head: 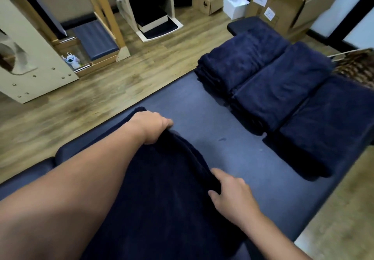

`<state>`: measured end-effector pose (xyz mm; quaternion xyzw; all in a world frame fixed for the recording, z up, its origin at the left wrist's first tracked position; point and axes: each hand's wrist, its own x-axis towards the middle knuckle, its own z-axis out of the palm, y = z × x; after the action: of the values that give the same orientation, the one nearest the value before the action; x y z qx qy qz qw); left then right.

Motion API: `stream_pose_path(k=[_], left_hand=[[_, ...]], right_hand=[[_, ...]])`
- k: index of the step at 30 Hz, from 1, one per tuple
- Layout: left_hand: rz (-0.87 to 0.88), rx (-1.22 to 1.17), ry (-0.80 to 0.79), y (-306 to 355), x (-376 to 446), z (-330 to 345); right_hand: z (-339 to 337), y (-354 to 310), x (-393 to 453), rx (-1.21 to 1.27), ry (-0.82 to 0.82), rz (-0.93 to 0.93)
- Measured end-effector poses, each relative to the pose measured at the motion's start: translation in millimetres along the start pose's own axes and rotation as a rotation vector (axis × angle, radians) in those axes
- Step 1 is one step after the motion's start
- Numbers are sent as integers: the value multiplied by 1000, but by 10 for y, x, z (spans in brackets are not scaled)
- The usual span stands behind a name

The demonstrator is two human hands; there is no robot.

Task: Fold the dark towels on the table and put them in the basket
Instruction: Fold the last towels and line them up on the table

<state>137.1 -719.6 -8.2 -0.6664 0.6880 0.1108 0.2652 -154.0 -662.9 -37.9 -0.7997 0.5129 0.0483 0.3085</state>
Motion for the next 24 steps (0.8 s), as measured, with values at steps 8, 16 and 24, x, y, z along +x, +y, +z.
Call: stream_pose_path(k=[8,16,24], left_hand=[[-118,-218,156,-238,-756,368],[-292,-151,215,-593,-2155,1217],[-496,-254,196,-923,-4056,2329]], right_hand=[[80,-538,-557,-96,-143,-199],[582,-1578,-1488,-109,-405,-377],[1669,-2675,-2690,-88,-524,-454]])
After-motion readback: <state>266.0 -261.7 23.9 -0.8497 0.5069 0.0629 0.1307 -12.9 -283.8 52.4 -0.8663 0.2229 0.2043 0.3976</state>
